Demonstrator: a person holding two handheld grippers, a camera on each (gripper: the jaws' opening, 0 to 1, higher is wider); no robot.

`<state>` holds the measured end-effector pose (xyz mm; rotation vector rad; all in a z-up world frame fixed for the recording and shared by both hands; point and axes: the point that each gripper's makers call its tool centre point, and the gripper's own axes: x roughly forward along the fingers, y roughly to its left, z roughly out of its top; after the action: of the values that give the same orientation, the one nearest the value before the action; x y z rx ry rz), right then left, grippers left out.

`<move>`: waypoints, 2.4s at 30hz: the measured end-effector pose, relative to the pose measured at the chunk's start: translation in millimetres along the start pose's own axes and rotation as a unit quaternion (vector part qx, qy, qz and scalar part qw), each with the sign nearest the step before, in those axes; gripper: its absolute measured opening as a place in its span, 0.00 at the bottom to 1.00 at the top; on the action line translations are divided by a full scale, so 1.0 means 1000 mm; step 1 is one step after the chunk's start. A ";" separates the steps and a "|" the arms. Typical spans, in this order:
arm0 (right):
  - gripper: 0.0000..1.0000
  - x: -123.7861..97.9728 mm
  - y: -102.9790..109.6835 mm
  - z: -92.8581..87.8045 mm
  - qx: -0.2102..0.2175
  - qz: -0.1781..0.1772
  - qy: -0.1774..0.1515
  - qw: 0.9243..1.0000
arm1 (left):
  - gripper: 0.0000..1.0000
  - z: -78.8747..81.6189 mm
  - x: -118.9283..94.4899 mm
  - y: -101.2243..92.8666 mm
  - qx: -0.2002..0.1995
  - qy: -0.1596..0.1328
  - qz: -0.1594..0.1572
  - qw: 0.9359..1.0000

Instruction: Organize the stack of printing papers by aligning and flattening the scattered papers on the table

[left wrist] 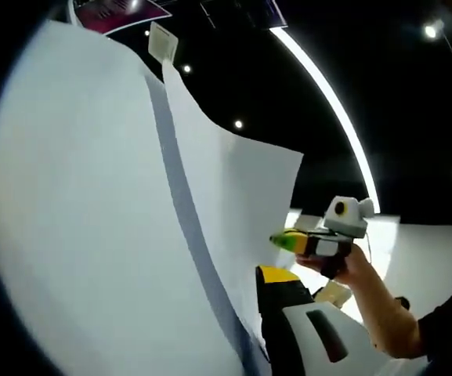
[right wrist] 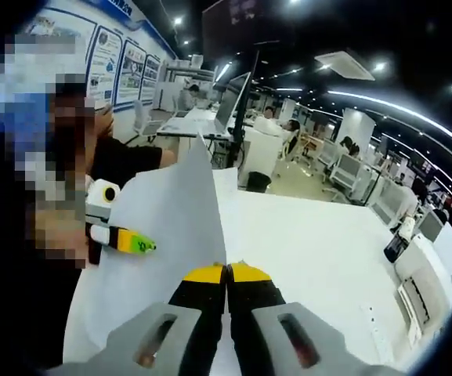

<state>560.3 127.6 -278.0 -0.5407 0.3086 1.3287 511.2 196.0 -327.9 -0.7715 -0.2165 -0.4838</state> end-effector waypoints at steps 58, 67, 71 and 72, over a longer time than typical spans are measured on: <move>0.00 0.023 0.012 0.004 0.001 0.081 0.038 0.996 | 0.26 0.001 -0.001 -0.005 0.009 -0.005 -0.011 1.000; 0.00 0.032 0.014 0.003 -0.020 0.077 0.043 0.996 | 0.23 0.002 -0.001 -0.003 0.010 -0.006 -0.007 1.000; 0.00 0.033 0.014 0.006 -0.021 0.072 0.039 0.996 | 0.19 0.002 -0.001 -0.001 0.013 -0.007 -0.003 1.000; 0.00 0.033 0.014 0.007 -0.021 0.072 0.037 0.997 | 0.17 0.002 -0.001 -0.001 0.015 -0.007 -0.002 1.000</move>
<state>553.8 160.8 -291.9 -0.6127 0.3874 1.4587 509.6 197.3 -326.4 -0.7456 -0.2371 -0.4775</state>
